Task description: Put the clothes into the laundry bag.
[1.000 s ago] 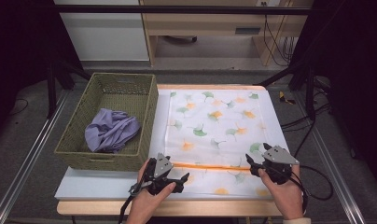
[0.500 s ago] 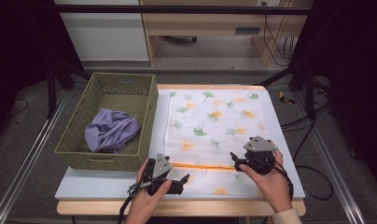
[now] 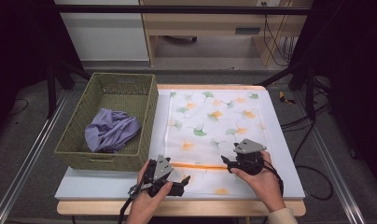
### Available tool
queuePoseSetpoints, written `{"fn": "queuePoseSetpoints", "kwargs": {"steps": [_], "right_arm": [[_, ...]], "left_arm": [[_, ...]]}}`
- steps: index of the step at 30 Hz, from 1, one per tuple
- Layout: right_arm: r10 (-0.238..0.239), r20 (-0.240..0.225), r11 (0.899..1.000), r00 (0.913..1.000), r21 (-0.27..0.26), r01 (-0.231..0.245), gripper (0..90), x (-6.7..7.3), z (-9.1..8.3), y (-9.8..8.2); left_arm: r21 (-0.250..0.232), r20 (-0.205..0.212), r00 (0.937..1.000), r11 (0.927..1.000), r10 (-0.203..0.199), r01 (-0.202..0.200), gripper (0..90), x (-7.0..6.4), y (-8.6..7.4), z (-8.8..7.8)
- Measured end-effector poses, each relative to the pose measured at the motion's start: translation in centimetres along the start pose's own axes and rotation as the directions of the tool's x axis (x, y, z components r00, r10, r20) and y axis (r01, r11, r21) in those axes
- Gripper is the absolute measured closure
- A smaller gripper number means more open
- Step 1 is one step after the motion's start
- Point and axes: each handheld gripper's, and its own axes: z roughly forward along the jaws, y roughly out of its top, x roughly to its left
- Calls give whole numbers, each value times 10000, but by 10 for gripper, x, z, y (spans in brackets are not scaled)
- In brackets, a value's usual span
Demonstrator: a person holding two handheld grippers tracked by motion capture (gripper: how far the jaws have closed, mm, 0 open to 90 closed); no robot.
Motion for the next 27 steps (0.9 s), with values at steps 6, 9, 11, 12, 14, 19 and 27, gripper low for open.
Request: {"fn": "queuePoseSetpoints", "kwargs": {"steps": [6, 9, 11, 12, 14, 19, 27], "right_arm": [[-203, -657, 9997, 9976, 81, 209, 500, 2, 6, -2], [-493, -895, 9984, 9948, 217, 515, 595, 5, 9, -3], [-743, -984, 9963, 9924, 369, 782, 653, 7, 12, -4], [-739, -1029, 9961, 9919, 402, 784, 674, 7, 13, -4], [-747, -1164, 9959, 9904, 428, 802, 726, 7, 14, -6], [-647, -1463, 9949, 9871, 668, 751, 707, 8, 20, -11], [-258, -1691, 9936, 9853, 1041, 439, 507, 13, 29, -11]], "left_arm": [[9, -55, 10000, 10000, 17, -17, 68, 0, 0, -1], [64, -75, 10000, 10000, -7, 8, 68, 1, -1, 0], [132, -80, 10000, 9999, 1, 0, 69, 1, -2, 0], [165, -59, 10000, 9998, 67, -67, 69, 1, -2, 0], [191, -78, 9999, 9998, 73, -71, 69, 1, -3, 1], [198, 21, 10000, 9998, 96, -96, 72, -1, -3, 1], [231, 56, 9999, 9997, 104, -105, 74, -1, -3, -1]]}}
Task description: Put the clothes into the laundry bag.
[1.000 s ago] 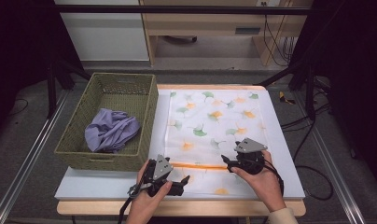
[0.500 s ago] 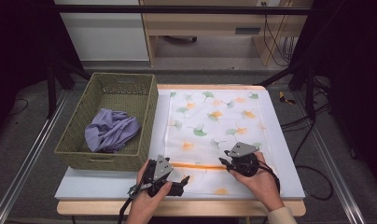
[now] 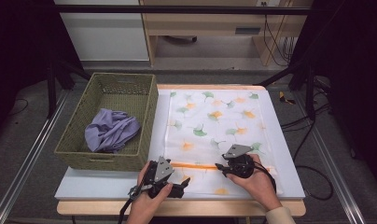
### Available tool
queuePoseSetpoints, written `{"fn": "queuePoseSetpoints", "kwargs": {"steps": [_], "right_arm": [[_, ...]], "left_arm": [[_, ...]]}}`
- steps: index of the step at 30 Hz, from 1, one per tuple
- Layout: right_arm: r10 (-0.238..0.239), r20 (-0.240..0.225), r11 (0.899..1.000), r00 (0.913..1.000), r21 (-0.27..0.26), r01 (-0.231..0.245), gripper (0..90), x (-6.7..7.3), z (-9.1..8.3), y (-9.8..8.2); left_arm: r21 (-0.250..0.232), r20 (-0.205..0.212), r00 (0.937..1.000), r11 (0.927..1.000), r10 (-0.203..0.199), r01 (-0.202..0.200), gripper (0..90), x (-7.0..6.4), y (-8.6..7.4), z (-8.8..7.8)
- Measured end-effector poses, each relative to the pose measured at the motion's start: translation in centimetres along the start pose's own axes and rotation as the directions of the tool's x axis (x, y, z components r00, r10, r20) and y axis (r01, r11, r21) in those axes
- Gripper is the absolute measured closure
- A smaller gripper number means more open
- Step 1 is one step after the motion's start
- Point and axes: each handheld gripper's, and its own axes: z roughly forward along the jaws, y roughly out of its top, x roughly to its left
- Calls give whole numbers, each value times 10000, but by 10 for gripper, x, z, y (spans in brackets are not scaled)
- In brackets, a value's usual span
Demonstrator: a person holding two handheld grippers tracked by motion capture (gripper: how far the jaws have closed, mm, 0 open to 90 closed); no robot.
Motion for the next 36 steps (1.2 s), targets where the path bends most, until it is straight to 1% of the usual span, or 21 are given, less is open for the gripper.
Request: {"fn": "queuePoseSetpoints", "kwargs": {"steps": [2, 3, 5, 8, 13, 16, 19, 20, 22, 24, 27, 28, 29, 31, 32, 33, 34, 36], "right_arm": [[52, -28, 10000, 10000, 85, -52, 480, 1, 3, 1], [135, -60, 9998, 9999, 131, -134, 473, 1, 4, 1], [130, -113, 9995, 9999, 288, -127, 468, 1, 7, 2], [72, -160, 9991, 9998, 424, -65, 490, 1, 11, 2], [394, -303, 9984, 9988, 413, -381, 529, 0, 11, 1], [496, -295, 9979, 9983, 424, -483, 556, -3, 12, -1], [604, -432, 9975, 9972, 391, -587, 568, -6, 13, -2], [590, -444, 9976, 9973, 384, -573, 586, -6, 13, -2], [547, -517, 9979, 9972, 375, -528, 655, -7, 13, -1], [576, -617, 9977, 9964, 405, -552, 715, -9, 13, -1], [709, -634, 9965, 9955, 488, -678, 786, -11, 14, 0], [672, -611, 9968, 9959, 477, -644, 827, -12, 14, 1], [613, -540, 9970, 9967, 508, -585, 848, -13, 14, 1], [626, -464, 9964, 9970, 593, -598, 875, -13, 15, 3], [562, -327, 9968, 9979, 594, -542, 879, -12, 15, 5], [527, -290, 9971, 9982, 564, -510, 881, -12, 15, 6], [579, -244, 9972, 9980, 490, -566, 883, -11, 14, 7], [456, -60, 9986, 9989, 283, -455, 883, -11, 9, 11]], "left_arm": [[-30, 3, 10000, 10000, -24, 24, 74, 1, 0, -1], [-30, -12, 10000, 10000, -35, 35, 74, 1, -1, -2], [-61, -22, 10000, 10000, -76, 76, 74, 2, -1, -3], [-38, -2, 10000, 10000, -70, 70, 77, 2, -1, -4], [-29, 58, 10000, 10000, -60, 60, 77, 1, -1, -4], [17, 79, 9999, 10000, -86, 86, 77, 1, -2, -4], [16, 109, 9998, 9999, -136, 136, 77, 0, -3, -4], [30, 115, 9998, 9999, -131, 131, 78, 0, -4, -4], [63, 105, 9999, 9999, -111, 111, 78, 0, -4, -5], [57, 108, 9998, 9998, -177, 176, 78, 0, -5, -6], [39, 52, 9998, 9998, -213, 213, 78, 0, -6, -8], [47, 44, 9998, 9998, -216, 216, 78, 0, -7, -9], [39, 30, 9997, 9997, -236, 236, 78, 0, -7, -9], [14, 2, 9996, 9996, -280, 280, 78, 0, -8, -10], [20, -30, 9996, 9996, -286, 286, 78, -1, -8, -11], [34, -24, 9996, 9996, -284, 284, 78, -1, -8, -11], [41, -53, 9996, 9996, -268, 268, 78, -1, -8, -12], [1, -148, 9997, 9998, -215, 215, 78, -1, -8, -13]]}}
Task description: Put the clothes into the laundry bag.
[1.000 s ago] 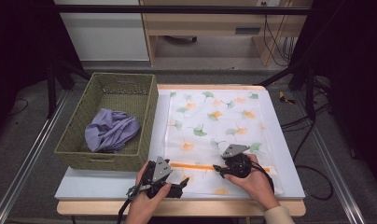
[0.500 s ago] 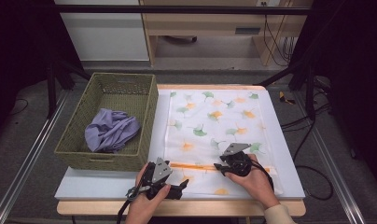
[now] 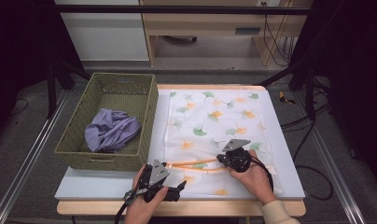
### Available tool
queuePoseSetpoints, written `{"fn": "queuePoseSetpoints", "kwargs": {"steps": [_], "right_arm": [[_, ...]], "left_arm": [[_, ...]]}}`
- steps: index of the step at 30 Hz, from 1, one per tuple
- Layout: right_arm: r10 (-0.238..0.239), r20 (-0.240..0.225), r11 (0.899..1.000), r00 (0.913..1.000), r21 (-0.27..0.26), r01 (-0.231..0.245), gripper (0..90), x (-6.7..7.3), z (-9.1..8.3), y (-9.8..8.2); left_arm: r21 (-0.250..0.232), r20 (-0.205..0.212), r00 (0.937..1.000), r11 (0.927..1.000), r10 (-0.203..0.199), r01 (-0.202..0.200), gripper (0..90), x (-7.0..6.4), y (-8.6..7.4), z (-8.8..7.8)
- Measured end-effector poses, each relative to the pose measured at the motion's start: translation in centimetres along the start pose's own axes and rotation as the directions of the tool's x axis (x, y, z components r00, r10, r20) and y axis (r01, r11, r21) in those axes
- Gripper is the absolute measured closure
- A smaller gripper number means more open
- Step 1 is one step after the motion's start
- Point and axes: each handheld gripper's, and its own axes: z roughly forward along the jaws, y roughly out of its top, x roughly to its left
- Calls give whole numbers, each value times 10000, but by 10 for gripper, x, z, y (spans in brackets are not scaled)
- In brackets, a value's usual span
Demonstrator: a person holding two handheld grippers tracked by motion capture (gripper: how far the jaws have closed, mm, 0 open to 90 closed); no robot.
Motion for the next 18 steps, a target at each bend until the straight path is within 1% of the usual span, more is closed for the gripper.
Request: {"fn": "queuePoseSetpoints", "kwargs": {"steps": [1, 3, 5, 10, 12, 15, 18], "right_arm": [[-9, 36, 9999, 10000, -147, 10, 884, 0, -2, 2], [-7, 141, 9990, 9999, -443, 13, 885, 0, -7, 4], [0, 154, 9981, 9999, -610, 9, 886, 0, -12, 6], [166, 85, 9904, 9998, -1371, -152, 887, -2, -24, 11], [189, 80, 9880, 9998, -1534, -175, 887, -3, -28, 13], [280, -49, 9848, 9996, -1711, -285, 887, -4, -31, 14], [232, -58, 9831, 9997, -1817, -239, 888, -3, -36, 16]], "left_arm": [[12, -10, 10000, 10000, 51, -51, 78, 0, 0, -1], [11, -11, 10000, 10000, 5, -5, 78, 0, 1, -1], [42, 7, 10000, 10000, 56, -56, 78, -1, 2, -2], [183, -48, 9998, 9997, 190, -189, 76, -3, 4, -3], [197, -89, 9997, 9995, 229, -228, 76, -4, 5, -4], [202, -104, 9997, 9995, 236, -233, 76, -5, 7, -5], [201, -89, 9997, 9995, 228, -226, 74, -5, 9, -7]]}}
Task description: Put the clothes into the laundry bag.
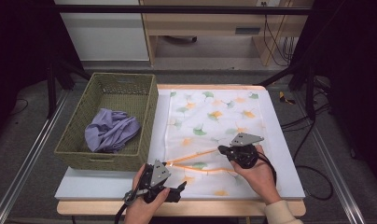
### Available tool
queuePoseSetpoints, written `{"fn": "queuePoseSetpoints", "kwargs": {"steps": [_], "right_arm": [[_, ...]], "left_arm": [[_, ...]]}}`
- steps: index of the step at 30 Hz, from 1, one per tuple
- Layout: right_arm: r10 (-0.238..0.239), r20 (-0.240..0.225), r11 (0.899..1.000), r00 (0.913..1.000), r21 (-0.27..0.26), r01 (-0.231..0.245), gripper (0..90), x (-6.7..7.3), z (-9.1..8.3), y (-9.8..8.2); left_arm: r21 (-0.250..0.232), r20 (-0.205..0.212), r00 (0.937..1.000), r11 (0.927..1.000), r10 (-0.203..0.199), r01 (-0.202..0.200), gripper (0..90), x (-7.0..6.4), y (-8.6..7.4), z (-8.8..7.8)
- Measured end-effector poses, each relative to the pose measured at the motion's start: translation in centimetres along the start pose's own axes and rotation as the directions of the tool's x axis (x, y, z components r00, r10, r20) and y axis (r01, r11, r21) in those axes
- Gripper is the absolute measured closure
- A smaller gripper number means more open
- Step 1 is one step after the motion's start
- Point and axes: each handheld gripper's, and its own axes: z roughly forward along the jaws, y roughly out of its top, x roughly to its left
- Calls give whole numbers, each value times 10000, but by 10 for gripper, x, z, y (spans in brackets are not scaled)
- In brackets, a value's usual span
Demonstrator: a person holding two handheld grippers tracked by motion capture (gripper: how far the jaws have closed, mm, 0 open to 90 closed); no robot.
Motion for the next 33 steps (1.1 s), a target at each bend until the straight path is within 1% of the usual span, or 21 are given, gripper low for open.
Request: {"fn": "queuePoseSetpoints", "kwargs": {"steps": [8, 9, 13, 15, 20, 22, 24, 26, 30, 33], "right_arm": [[82, -111, 9998, 9999, -186, -84, 888, -1, -10, -1], [112, -130, 9996, 9999, -245, -115, 888, -2, -11, -1], [363, -193, 9975, 9992, -592, -374, 888, -5, -16, 2], [395, -172, 9966, 9991, -723, -407, 888, -6, -19, 2], [426, -155, 9964, 9990, -728, -436, 888, -7, -22, 1], [468, -161, 9960, 9988, -749, -479, 889, -8, -23, 1], [473, -155, 9959, 9988, -761, -484, 889, -9, -24, 0], [511, -162, 9956, 9986, -778, -523, 889, -11, -26, -1], [836, -232, 9918, 9962, -949, -854, 888, -16, -26, -3], [875, -230, 9911, 9959, -990, -893, 889, -16, -26, -3]], "left_arm": [[-80, -109, 9999, 9999, -73, 72, 74, 2, 4, -6], [-81, -71, 9999, 9999, -75, 75, 79, 2, 5, -7], [-138, -138, 9999, 9999, -94, 92, 84, 3, 5, -9], [-149, -149, 9998, 9998, -108, 106, 84, 3, 5, -9], [-197, -227, 9997, 9998, -96, 92, 81, 4, 8, -12], [-145, -253, 9997, 9999, -49, 46, 81, 5, 8, -13], [-209, -288, 9995, 9997, -116, 110, 81, 6, 9, -14], [-173, -299, 9995, 9998, -135, 130, 81, 7, 9, -14], [-182, -331, 9993, 9996, -198, 192, 80, 10, 9, -15], [-218, -367, 9991, 9996, -205, 197, 80, 11, 10, -16]]}}
